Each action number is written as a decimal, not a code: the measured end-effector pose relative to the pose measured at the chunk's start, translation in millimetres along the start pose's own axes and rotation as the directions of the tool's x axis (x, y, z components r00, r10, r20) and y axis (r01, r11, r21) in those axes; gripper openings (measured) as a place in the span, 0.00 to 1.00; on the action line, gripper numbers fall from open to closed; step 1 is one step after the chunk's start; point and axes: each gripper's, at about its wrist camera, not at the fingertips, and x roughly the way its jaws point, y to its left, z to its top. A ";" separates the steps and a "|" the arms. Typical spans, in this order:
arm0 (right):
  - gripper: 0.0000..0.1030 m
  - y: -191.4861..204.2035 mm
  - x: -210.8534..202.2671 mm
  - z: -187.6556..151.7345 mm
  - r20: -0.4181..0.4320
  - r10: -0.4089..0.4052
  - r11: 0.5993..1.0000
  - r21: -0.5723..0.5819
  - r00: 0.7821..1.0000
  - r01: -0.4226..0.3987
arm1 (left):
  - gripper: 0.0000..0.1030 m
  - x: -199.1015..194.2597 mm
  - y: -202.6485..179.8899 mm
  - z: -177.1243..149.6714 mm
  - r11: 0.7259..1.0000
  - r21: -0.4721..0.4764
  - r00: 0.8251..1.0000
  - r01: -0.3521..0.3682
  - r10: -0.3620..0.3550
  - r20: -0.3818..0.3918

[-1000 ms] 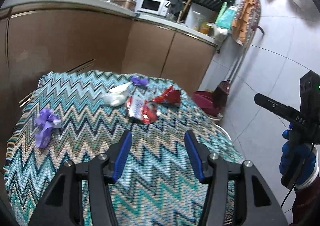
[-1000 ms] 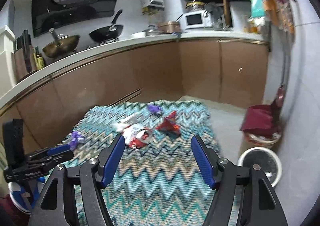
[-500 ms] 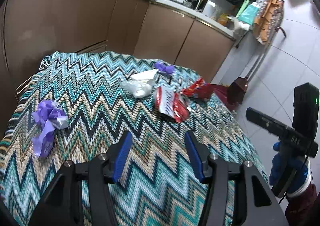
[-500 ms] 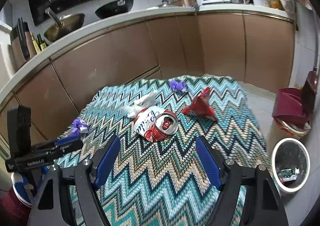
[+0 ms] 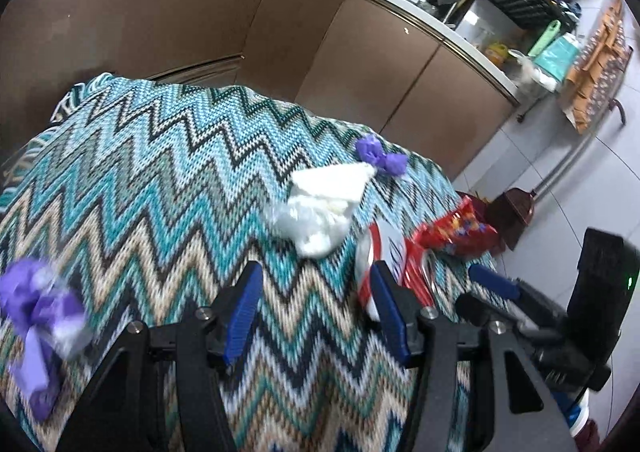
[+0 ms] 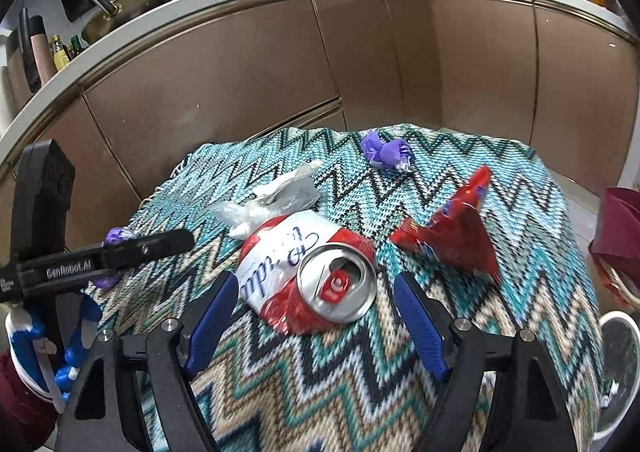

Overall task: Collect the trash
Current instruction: 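Grasp the clear plastic bag with the left tool while the right grasps the beer can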

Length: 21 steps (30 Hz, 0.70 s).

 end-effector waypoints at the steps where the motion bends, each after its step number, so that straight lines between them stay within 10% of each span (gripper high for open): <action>1: 0.76 -1.8 3.1 1.2 -0.002 0.005 1.000 0.001 1.000 -0.005 | 0.52 6.0 1.1 4.4 1.000 -0.007 1.000 0.000 0.000 -0.002; 21: 0.76 -16.3 47.7 10.2 -0.074 0.068 0.998 0.024 0.995 -0.066 | 0.52 71.9 6.4 27.9 0.997 -0.056 0.998 0.045 -0.048 -0.044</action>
